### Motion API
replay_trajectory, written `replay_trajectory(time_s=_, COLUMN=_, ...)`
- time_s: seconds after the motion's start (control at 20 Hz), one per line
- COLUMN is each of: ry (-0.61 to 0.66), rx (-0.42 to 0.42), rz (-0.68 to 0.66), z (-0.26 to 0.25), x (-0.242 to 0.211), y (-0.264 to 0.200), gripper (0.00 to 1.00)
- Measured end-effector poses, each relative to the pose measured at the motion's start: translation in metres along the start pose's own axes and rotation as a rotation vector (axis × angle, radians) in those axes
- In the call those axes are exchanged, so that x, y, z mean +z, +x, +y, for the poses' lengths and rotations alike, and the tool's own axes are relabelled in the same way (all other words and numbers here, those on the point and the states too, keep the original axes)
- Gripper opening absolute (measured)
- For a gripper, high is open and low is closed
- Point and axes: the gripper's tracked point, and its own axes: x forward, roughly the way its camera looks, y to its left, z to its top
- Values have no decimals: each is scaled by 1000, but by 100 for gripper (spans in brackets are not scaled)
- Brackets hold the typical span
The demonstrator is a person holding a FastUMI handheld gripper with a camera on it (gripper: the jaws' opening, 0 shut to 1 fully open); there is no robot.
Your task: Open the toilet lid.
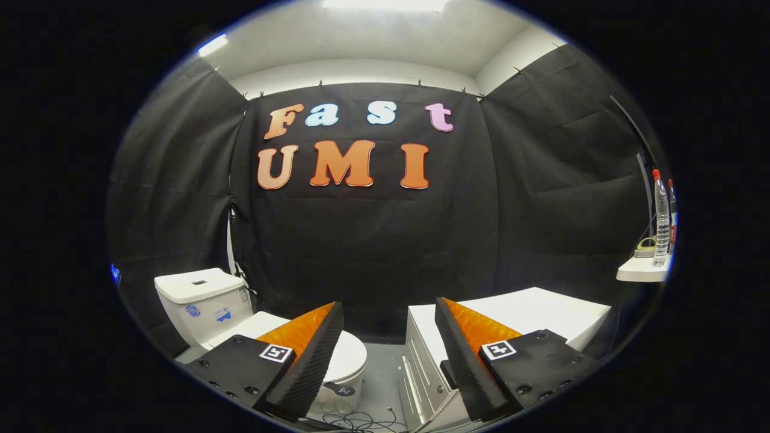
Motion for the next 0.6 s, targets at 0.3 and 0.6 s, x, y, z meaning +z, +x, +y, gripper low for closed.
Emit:
replay_trajectory(time_s=0.3, ry=-14, rx=-18, rz=-23, z=-2, x=9, y=1, gripper=98)
replay_trajectory(time_s=0.6, ry=-69, rx=-12, rz=-157, z=36, x=64, y=36, gripper=98)
